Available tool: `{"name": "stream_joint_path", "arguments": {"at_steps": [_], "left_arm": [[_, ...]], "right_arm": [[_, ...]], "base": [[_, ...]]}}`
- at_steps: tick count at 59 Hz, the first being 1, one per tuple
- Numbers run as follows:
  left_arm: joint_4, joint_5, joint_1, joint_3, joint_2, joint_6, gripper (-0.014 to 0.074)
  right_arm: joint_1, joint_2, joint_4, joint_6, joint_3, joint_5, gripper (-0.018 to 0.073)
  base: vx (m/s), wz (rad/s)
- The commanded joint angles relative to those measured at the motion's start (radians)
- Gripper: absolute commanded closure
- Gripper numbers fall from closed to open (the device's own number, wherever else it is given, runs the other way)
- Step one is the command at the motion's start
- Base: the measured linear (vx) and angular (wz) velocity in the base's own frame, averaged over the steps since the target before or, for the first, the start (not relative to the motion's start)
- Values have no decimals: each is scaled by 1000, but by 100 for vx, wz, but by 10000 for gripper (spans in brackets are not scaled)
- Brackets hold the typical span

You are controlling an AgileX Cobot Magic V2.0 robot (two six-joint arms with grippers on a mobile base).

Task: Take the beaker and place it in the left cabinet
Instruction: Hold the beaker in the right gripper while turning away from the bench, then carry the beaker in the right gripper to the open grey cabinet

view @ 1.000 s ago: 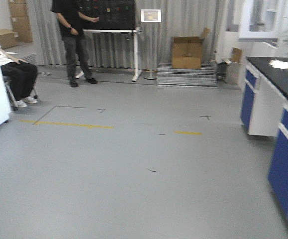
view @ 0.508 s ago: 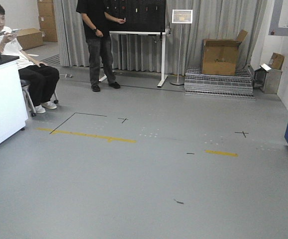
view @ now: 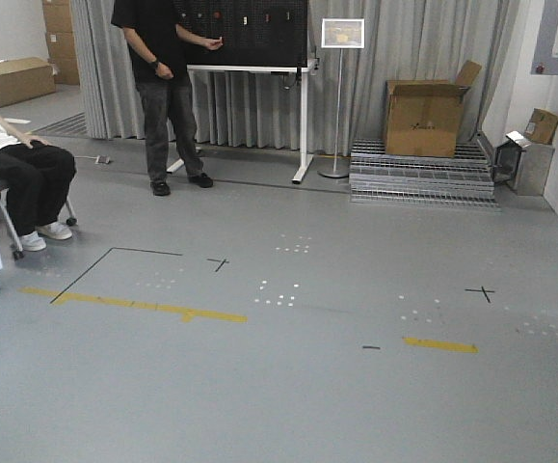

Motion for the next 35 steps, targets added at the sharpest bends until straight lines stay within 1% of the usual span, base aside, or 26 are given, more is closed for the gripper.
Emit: {"name": "stream_joint_path", "arguments": {"at_steps": [1,35], "left_arm": [[1,-77,0,-16,-16,-4,593],[1,-77,0,-16,-16,-4,593]], "right_arm": [[-4,-1,-8,4,-31,-30,561],[-4,-1,-8,4,-31,-30,561]], "base": [[73,-4],[76,-6]]}}
